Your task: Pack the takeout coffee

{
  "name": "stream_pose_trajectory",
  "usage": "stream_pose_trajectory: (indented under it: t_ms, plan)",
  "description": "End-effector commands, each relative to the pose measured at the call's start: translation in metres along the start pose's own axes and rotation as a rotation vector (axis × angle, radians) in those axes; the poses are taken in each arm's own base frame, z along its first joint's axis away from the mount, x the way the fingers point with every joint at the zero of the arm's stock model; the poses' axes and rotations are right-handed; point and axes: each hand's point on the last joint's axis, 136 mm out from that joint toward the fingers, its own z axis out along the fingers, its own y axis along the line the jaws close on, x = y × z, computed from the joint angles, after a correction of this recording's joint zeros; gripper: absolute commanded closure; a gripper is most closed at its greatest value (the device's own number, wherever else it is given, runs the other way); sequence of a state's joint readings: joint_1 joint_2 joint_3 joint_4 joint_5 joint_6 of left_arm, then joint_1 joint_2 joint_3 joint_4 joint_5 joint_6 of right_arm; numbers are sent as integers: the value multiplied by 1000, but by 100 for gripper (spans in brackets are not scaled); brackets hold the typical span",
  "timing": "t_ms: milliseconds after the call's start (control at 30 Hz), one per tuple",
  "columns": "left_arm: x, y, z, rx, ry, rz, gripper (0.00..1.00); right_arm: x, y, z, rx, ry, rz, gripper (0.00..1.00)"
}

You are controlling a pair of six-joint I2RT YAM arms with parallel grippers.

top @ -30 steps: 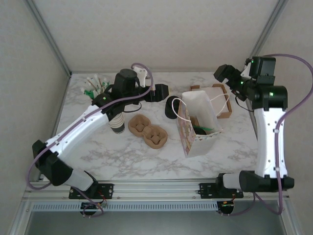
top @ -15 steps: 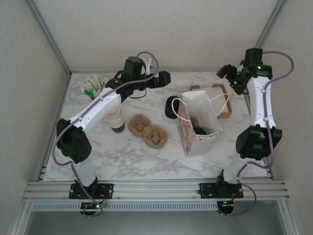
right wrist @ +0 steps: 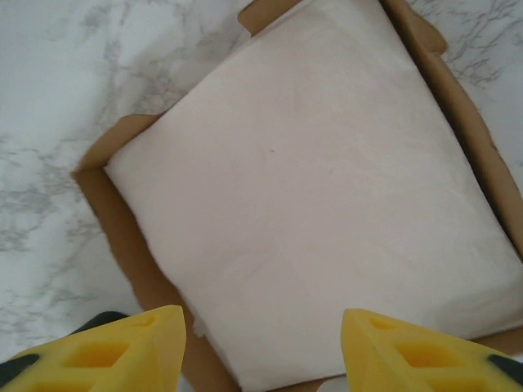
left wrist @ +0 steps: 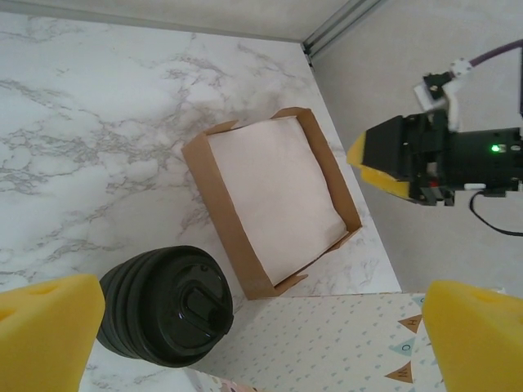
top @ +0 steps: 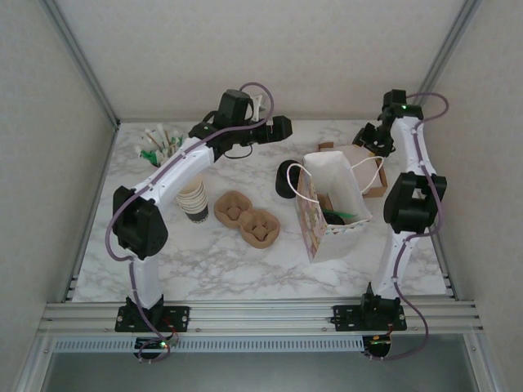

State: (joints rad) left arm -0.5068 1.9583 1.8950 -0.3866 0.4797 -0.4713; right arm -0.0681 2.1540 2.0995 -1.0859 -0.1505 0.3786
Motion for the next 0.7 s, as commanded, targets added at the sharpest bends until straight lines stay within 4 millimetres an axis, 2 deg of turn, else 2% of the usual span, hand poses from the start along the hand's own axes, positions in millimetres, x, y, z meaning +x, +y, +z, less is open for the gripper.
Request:
stream_pose_trajectory:
  t_ms: [0,167,400,667]
  plan:
    - [-2,-2,0,5,17,12,0,3,-2,13,83,30,-79,47]
    - [-1,2,4,-8,24,7,0,3,-6,38,153,74,-131,49]
    - [-1,4,8,-13,27,-2,0,9,-7,58,208,124,-187,48]
    - [-1,3,8,-8,30,-4,0,22,-21,95,262,220,-213,47]
